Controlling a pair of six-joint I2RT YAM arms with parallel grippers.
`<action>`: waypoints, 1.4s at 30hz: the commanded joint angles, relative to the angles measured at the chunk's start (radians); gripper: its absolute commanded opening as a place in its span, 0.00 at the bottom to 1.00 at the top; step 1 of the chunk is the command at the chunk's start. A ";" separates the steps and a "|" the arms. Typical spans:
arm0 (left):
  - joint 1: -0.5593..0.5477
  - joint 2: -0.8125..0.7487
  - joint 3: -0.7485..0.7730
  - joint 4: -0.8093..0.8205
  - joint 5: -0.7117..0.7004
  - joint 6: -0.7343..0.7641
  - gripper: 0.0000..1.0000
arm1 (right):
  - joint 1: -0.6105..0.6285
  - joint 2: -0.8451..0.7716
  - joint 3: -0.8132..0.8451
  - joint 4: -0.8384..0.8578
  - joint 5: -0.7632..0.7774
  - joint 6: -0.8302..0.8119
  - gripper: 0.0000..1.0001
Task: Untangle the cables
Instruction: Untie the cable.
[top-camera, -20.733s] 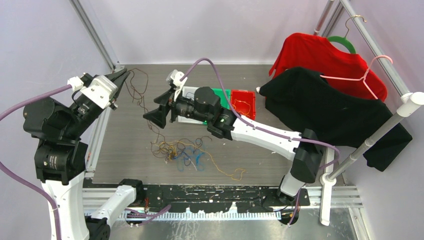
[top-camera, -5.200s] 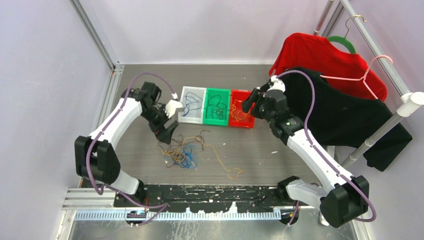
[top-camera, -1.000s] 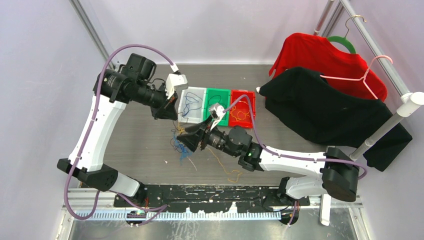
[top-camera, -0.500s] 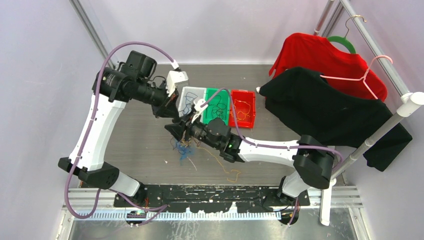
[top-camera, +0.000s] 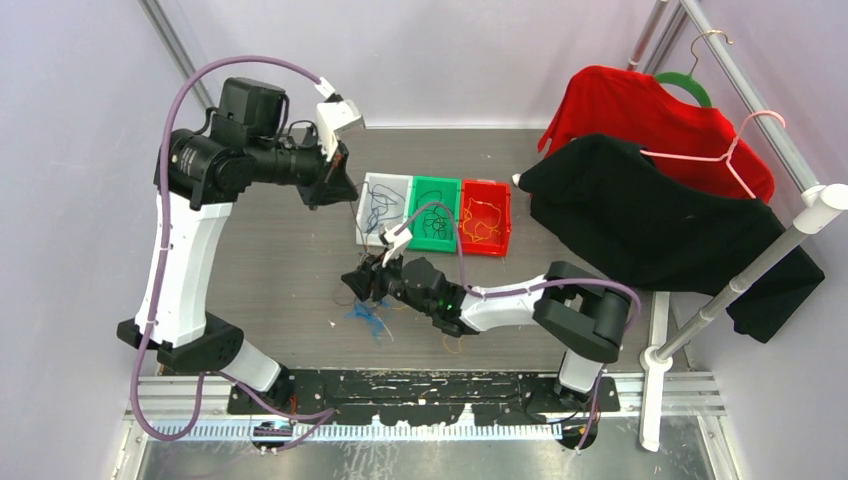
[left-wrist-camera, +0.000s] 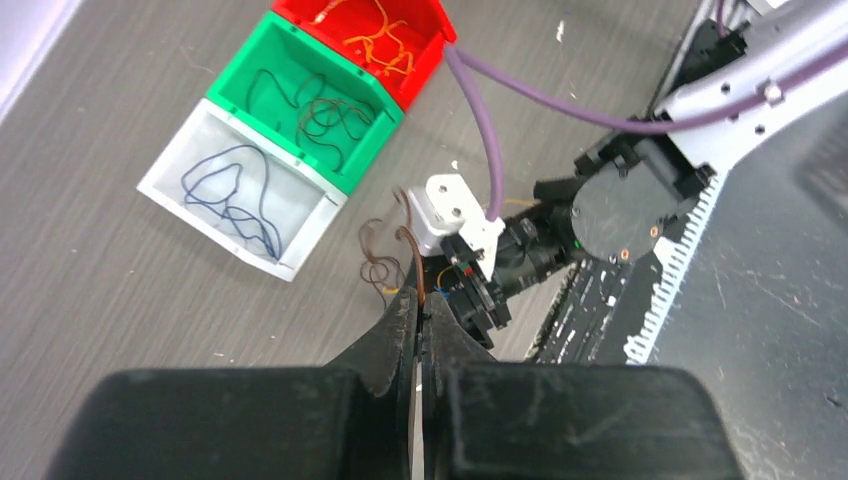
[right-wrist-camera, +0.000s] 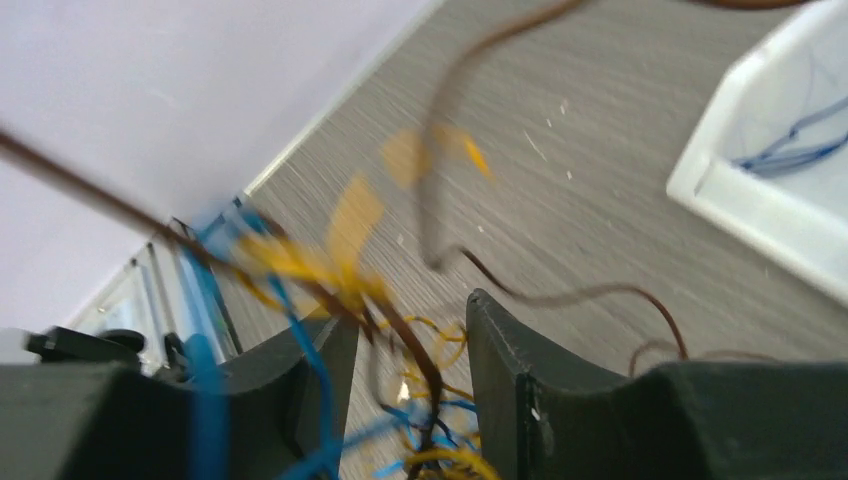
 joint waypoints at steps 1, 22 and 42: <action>-0.004 -0.033 0.047 0.171 -0.070 -0.075 0.00 | 0.025 0.038 -0.032 0.080 0.074 0.023 0.50; -0.004 -0.197 0.054 0.759 -0.599 -0.013 0.00 | 0.055 0.118 -0.193 0.174 0.274 0.126 0.51; -0.004 -0.308 -0.117 0.889 -0.694 0.096 0.00 | 0.054 -0.244 -0.297 -0.048 0.376 0.091 0.01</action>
